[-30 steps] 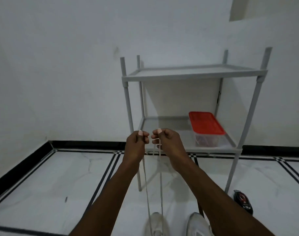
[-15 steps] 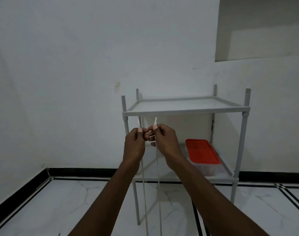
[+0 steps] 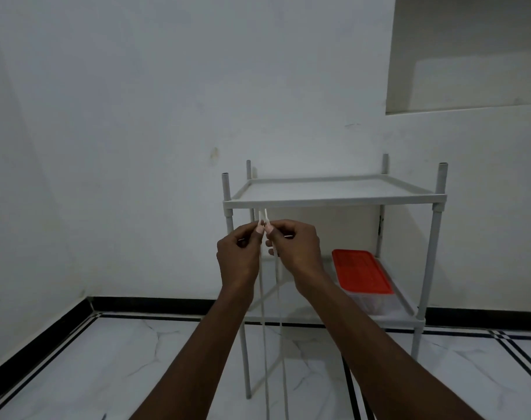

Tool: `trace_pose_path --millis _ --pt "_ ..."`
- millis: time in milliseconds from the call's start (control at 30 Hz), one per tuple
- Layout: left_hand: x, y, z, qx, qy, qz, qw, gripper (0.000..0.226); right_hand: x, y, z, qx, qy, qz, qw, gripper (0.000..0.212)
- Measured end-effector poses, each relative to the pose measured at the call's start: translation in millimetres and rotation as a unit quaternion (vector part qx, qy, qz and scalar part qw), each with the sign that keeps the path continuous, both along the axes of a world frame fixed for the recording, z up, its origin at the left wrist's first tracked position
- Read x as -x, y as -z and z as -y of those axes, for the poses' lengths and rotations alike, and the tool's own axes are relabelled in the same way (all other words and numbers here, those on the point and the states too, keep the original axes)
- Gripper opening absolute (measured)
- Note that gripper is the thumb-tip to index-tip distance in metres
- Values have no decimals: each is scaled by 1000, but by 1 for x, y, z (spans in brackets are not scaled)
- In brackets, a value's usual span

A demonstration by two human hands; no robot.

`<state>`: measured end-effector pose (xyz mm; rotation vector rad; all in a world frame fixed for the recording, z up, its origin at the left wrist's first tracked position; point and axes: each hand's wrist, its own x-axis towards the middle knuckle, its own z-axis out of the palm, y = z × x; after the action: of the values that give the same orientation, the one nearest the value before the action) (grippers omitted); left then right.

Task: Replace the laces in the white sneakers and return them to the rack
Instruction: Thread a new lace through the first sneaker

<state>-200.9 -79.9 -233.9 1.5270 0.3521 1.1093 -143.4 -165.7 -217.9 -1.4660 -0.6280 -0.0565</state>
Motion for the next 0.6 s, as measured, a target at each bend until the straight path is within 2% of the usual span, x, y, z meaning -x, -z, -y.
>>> trace_pose_path --millis 233,600 --pt "1 -6 0 63 28 18 997 18 0 -1 0 -4 -16 -23 1000 11" --pt "-3 -5 -1 74 51 20 996 19 0 -2 0 -11 -26 -36 999 15"
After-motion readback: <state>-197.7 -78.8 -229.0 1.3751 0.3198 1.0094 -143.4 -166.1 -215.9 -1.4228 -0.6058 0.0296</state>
